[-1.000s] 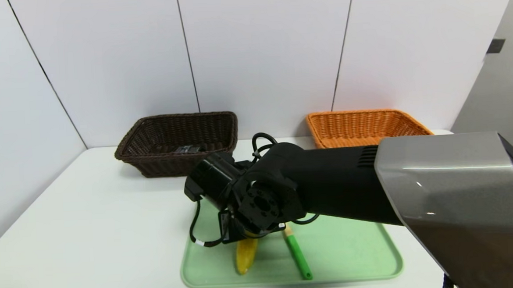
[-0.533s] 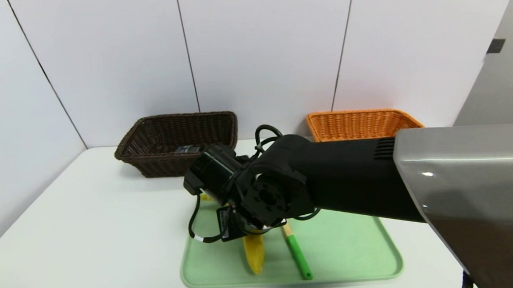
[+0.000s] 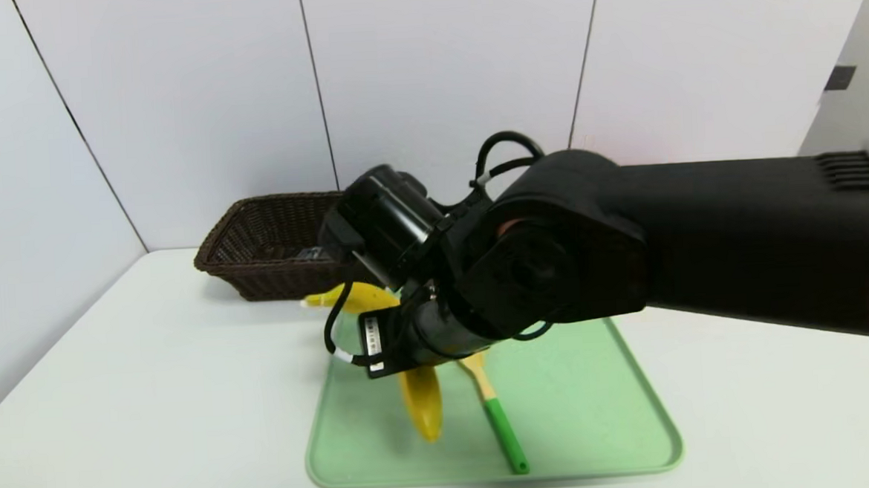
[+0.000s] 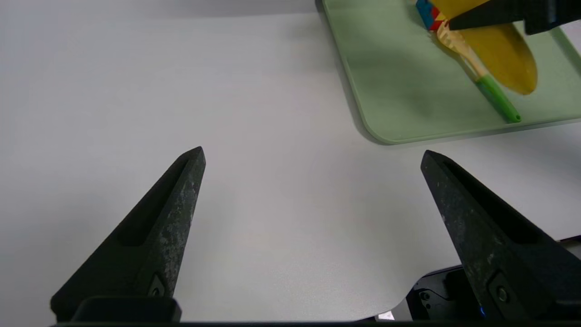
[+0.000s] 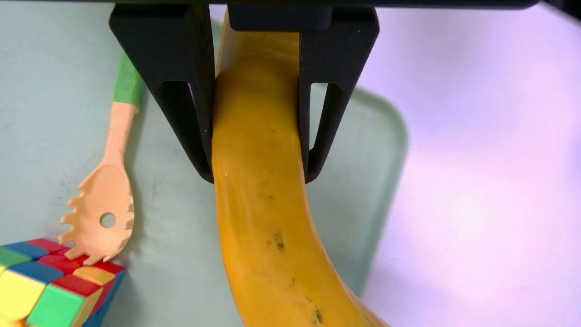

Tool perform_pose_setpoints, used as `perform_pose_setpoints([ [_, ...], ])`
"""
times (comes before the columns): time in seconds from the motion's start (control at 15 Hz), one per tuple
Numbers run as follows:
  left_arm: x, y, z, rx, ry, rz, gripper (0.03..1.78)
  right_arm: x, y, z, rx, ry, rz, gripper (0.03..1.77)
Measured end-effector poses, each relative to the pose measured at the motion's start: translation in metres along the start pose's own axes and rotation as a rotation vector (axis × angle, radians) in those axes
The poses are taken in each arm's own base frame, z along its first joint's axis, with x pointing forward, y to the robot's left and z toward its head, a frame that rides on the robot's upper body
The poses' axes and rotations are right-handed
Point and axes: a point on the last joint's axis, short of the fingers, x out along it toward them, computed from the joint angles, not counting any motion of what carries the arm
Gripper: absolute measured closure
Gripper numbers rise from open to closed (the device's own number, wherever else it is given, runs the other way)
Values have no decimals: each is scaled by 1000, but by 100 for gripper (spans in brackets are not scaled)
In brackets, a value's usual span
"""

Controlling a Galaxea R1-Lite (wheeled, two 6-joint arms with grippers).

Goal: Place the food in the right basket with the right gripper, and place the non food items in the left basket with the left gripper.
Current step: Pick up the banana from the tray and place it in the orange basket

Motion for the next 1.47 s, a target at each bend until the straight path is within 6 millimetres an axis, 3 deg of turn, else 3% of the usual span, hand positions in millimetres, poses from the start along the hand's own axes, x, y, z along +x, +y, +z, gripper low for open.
perform_pose_setpoints([
  [0.27,6,-1,4,4,22,-16,12,-49,-14,17,-5,-106,41,130],
  [0.47,16,-5,14,4,-2,-51,12,-82,-45,39,75,-226,41,130],
  [0.73,29,-7,22,4,2,-61,12,-106,-96,70,279,-359,79,130],
  [0.93,35,-8,25,4,16,-59,12,-116,-137,83,486,-400,81,130],
  [1.27,39,-8,27,4,20,-58,12,-116,-199,93,728,-434,20,130],
  [1.47,41,-8,27,4,27,-56,12,-109,-220,95,866,-445,-13,130],
])
